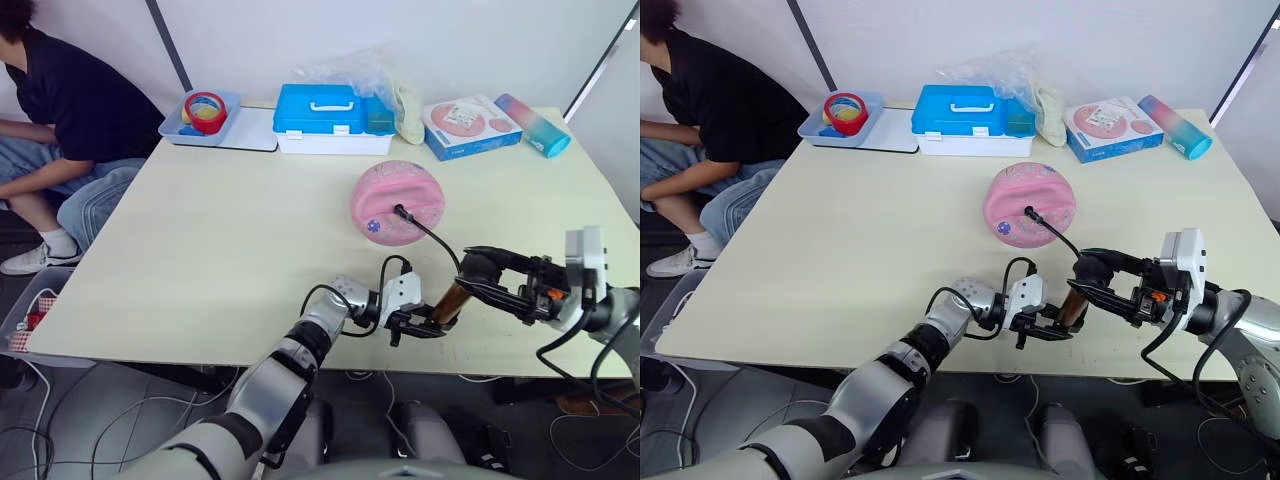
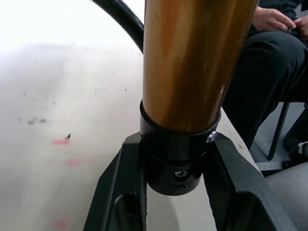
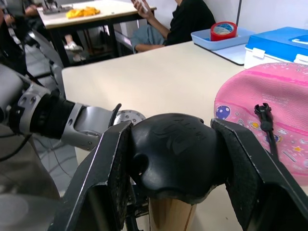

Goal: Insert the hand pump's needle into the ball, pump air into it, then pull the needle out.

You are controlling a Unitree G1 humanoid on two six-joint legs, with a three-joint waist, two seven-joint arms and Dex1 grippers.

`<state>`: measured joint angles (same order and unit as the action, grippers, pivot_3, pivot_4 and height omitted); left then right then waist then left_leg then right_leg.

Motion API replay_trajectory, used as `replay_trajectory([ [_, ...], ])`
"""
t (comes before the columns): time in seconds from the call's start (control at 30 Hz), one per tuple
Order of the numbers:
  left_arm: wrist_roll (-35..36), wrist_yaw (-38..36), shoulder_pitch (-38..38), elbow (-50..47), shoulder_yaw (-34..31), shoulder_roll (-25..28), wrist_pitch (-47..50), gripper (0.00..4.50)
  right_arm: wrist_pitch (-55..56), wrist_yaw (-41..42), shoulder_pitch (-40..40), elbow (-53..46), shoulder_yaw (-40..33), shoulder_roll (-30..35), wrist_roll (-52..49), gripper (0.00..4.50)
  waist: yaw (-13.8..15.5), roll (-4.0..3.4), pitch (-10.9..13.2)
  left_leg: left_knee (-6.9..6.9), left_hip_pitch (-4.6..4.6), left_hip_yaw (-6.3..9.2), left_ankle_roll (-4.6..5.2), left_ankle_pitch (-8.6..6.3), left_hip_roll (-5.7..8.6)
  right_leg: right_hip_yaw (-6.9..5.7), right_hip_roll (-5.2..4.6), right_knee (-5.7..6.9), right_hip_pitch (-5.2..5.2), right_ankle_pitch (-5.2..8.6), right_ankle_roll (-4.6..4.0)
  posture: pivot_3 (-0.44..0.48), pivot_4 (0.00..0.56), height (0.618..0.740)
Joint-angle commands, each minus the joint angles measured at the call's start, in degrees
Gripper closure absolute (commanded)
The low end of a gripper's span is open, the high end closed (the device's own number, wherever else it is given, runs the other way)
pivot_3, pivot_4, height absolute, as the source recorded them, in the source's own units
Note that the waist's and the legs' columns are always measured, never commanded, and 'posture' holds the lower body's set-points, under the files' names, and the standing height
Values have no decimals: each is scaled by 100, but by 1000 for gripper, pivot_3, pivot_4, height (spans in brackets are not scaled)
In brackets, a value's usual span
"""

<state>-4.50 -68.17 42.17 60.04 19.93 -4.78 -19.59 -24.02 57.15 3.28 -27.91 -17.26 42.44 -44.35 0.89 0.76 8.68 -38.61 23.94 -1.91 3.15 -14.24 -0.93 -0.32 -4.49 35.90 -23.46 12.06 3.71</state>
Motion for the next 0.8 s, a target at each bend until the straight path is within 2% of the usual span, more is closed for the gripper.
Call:
replay_trajectory([
  [0.03, -185, 35, 8, 251, 122, -114, -93, 3419, 3, -110, -56, -462, -562, 140, -367, 2431, -2, 0, 0, 0, 0, 0, 0, 0, 0, 0, 0, 0, 0, 0, 0, 0, 150, 740],
  [0.3, -374, 217, 39, 674, 153, -256, -485, 3419, -638, -755, -233, -821, -1286, 443, -1419, 2431, 4, 1, 0, 0, 0, 1, 0, 0, -2, -1, -2, 0, 0, 0, 0, 0, 150, 740],
  [0.8, -715, 671, 97, 978, 184, -386, -888, 3419, -1214, -916, 109, -1068, -2612, 1148, -2278, 2431, 15, 4, 2, 0, 5, 6, 2, -1, -6, -6, -7, -3, 0, 1, 1, 0, 150, 740],
])
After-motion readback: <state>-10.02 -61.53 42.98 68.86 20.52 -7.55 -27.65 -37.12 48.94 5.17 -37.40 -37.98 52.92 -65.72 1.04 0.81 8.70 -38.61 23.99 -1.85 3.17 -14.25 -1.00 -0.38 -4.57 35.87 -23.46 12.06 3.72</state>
